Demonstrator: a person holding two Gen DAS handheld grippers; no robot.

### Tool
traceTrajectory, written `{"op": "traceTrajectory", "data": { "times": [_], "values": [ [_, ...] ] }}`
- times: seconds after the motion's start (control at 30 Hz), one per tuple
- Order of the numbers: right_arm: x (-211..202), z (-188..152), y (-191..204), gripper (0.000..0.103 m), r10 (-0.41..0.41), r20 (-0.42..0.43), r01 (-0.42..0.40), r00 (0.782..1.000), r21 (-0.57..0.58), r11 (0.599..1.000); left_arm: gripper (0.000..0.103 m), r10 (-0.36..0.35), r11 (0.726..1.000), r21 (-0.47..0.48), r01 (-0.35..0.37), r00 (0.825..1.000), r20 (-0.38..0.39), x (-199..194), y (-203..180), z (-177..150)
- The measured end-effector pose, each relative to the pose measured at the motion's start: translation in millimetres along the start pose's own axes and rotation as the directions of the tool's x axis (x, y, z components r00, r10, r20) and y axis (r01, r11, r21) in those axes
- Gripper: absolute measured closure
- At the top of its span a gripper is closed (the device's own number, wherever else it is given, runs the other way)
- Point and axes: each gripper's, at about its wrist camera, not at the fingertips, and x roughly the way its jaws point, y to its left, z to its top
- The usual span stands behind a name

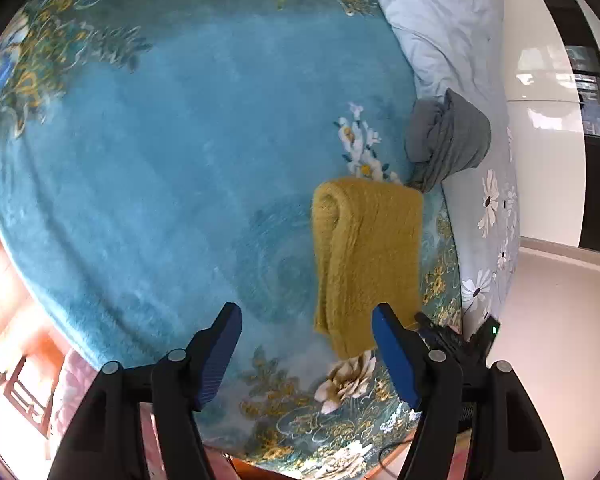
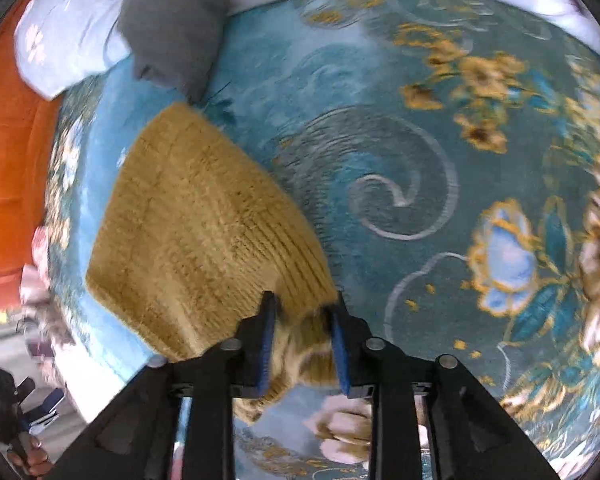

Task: Fold clothes
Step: 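Lower the folded sweater onto the blanket and open the left tool while the right tool grips its edge, then grasp the folded yellow sweater end with the left tool and lift it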

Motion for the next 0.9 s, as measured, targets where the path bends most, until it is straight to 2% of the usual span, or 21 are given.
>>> {"op": "traceTrajectory", "data": {
  "times": [0.07,0.13,0.33,0.47,0.53,0.63,0.73,0.77,0.8,0.83,0.9],
  "values": [
    [-14,-9,-13,0.061,0.010,0.041,-0.012,0.999,0.054,0.998,0.028,-0.008,1.000,0.030,0.008,1.000,0.000,8,-12,12],
    [-22,-29,-15,0.059,0.026,0.047,-0.030,0.999,0.104,0.994,0.026,-0.006,0.998,0.055,0.007,1.000,-0.009,22,-22,24],
    [-42,-92,-20,0.055,0.070,0.063,-0.084,0.996,0.257,0.963,0.026,0.031,0.992,0.128,-0.023,0.998,-0.062,98,-47,77],
    [-44,-150,-18,0.053,0.058,0.024,-0.063,0.998,0.389,0.919,0.024,0.051,0.990,0.140,-0.032,0.990,-0.132,150,-47,105],
    [-38,-168,-17,0.051,0.047,0.005,-0.044,0.999,0.446,0.894,0.022,0.048,0.989,0.149,-0.022,0.984,-0.174,168,-46,113],
    [-29,-182,-13,0.050,0.060,0.001,-0.052,0.998,0.518,0.854,0.022,0.025,0.986,0.169,0.018,0.968,-0.248,185,-47,117],
    [-17,-181,-6,0.049,0.086,0.021,-0.083,0.996,0.571,0.817,0.024,0.027,0.964,0.263,0.050,0.959,-0.284,187,-61,111],
    [-12,-178,-3,0.048,0.088,0.026,-0.086,0.996,0.590,0.803,0.035,0.036,0.953,0.299,0.053,0.958,-0.285,187,-66,110],
    [-7,-176,0,0.048,0.096,0.028,-0.093,0.995,0.600,0.795,0.058,0.065,0.937,0.346,0.037,0.958,-0.278,186,-72,108],
    [-4,-173,4,0.048,0.103,0.027,-0.098,0.994,0.602,0.793,0.066,0.119,0.911,0.413,0.003,0.956,-0.270,188,-82,105],
    [2,-168,11,0.048,0.118,0.024,-0.108,0.993,0.605,0.789,0.071,0.195,0.857,0.515,-0.036,0.946,-0.259,191,-99,100]
  ]
}}
